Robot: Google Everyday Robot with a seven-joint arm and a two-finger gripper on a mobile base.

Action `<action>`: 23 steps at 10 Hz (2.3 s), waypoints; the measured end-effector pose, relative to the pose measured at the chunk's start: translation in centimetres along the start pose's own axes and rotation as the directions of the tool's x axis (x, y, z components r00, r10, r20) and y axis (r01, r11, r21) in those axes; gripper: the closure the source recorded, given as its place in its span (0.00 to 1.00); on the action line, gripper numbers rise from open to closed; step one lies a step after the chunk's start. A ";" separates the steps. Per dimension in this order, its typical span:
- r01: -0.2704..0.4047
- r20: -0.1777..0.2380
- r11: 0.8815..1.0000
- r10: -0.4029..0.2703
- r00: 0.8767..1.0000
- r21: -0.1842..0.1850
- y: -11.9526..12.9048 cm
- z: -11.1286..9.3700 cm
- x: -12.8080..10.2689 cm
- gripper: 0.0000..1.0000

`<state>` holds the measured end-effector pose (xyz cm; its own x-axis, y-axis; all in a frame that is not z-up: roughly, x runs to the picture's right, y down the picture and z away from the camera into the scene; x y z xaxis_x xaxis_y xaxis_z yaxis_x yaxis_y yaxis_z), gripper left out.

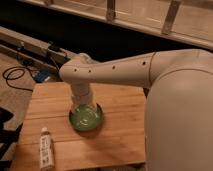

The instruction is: Place the bottle in the ceramic bowl

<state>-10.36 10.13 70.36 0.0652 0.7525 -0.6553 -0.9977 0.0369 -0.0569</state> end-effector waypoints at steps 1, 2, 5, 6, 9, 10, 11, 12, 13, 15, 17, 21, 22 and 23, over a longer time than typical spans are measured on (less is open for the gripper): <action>0.000 0.000 1.000 0.000 1.000 0.000 0.0 0.0 0.0 0.35; 0.000 0.000 1.000 0.000 1.000 0.000 0.0 0.0 0.0 0.35; 0.000 0.000 1.000 0.000 1.000 0.000 0.0 0.0 0.0 0.35; 0.000 0.000 1.000 0.000 1.000 0.000 0.0 0.0 0.0 0.35; 0.000 0.000 1.000 0.000 1.000 0.000 0.0 0.0 0.0 0.35; 0.000 0.000 1.000 0.000 1.000 0.000 0.0 0.0 0.0 0.35; 0.000 0.000 1.000 0.000 1.000 0.000 0.0 0.0 0.0 0.35; 0.000 0.000 1.000 0.000 1.000 0.000 0.0 0.0 0.0 0.35; 0.000 0.000 1.000 0.000 1.000 0.000 0.0 0.0 0.0 0.35; 0.000 0.000 1.000 0.000 1.000 0.000 0.0 0.0 0.0 0.35; 0.000 0.000 1.000 0.000 1.000 0.000 0.0 0.0 0.0 0.35; 0.017 0.024 1.000 -0.017 1.000 0.010 0.1 -0.3 0.0 0.35; 0.054 0.053 0.998 -0.055 0.997 0.013 1.3 -0.9 -0.2 0.35; 0.097 0.067 0.995 -0.098 0.993 0.023 2.8 -1.1 -0.6 0.35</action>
<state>-13.15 9.06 69.70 0.1611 0.7879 -0.5944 -0.9869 0.1243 -0.1028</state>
